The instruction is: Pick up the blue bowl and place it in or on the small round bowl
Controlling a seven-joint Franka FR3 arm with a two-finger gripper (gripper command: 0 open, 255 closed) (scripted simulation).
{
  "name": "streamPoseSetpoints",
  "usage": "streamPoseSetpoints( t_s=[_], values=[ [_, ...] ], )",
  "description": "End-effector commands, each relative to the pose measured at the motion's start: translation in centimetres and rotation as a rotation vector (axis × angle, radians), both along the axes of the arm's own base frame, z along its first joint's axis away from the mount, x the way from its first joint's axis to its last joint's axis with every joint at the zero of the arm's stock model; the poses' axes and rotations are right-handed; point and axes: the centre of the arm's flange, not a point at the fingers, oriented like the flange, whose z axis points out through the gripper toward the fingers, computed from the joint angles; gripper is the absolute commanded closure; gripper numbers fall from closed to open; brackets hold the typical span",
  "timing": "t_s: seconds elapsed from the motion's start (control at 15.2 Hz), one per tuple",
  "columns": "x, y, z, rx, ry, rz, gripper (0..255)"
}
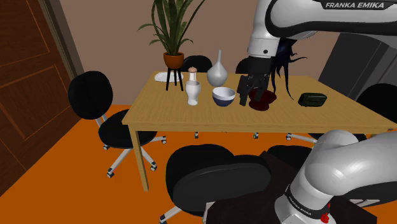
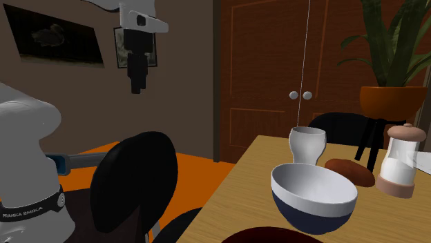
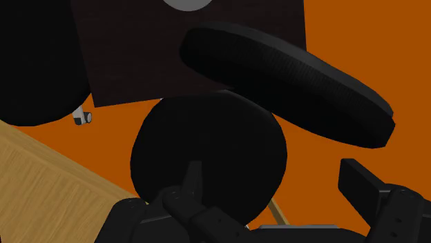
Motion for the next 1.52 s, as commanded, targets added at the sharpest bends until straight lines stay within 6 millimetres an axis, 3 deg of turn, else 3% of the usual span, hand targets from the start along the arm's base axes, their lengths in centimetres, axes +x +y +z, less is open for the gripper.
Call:
streamPoseSetpoints(
  t_s=[0.0,1.45],
  values=[
    [0.0,0.0,0.0,0.000,0.000,0.000,0],
    [21.8,-12.8,-11.0,-0.135,-0.032,-0.028,0]
  ],
)
